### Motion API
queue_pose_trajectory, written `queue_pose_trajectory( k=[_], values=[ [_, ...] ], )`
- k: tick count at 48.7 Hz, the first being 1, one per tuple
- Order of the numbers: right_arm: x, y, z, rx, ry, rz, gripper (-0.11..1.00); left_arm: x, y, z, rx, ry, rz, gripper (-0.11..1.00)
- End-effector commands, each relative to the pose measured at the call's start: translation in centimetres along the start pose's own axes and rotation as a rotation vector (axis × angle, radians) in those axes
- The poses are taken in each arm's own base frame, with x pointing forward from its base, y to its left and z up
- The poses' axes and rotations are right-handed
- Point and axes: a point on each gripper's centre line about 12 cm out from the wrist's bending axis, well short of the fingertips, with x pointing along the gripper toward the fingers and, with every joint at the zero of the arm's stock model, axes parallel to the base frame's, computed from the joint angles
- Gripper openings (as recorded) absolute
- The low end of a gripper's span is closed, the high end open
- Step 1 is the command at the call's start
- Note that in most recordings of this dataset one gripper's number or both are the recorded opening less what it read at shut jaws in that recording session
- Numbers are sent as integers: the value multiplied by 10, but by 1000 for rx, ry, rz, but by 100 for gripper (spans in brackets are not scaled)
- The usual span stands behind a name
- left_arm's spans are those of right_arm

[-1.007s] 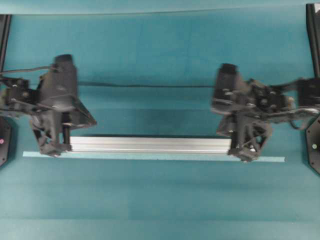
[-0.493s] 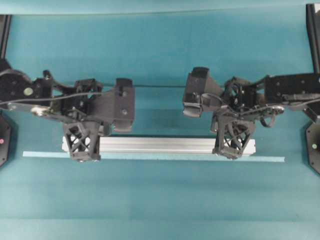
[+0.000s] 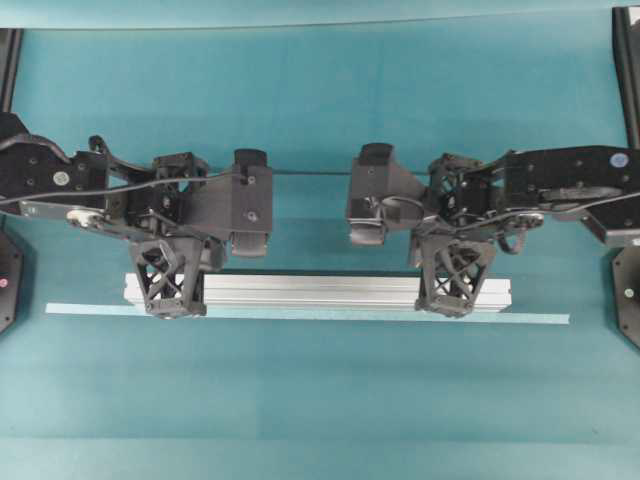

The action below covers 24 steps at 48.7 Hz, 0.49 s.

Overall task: Lift the metal rail with both hands.
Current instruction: 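Lower both grippers around the rail and close them on it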

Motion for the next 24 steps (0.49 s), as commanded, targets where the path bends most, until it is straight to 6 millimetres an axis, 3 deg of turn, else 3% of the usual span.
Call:
queue_pose_trajectory(
  k=[1, 7, 12, 24],
  values=[
    [2, 3, 2, -8, -1, 11, 44, -1, -2, 2, 14, -25, 0, 37],
    [4, 13, -2, -76, 1, 15, 79, 3, -5, 2, 0, -62, -5, 76],
    [6, 14, -3, -85, -11, 15, 95, 9, -4, -2, -24, -43, -5, 96],
    [14, 13, -7, -95, -18, 15, 96, 20, -6, -9, -19, -31, -7, 97]
  ],
)
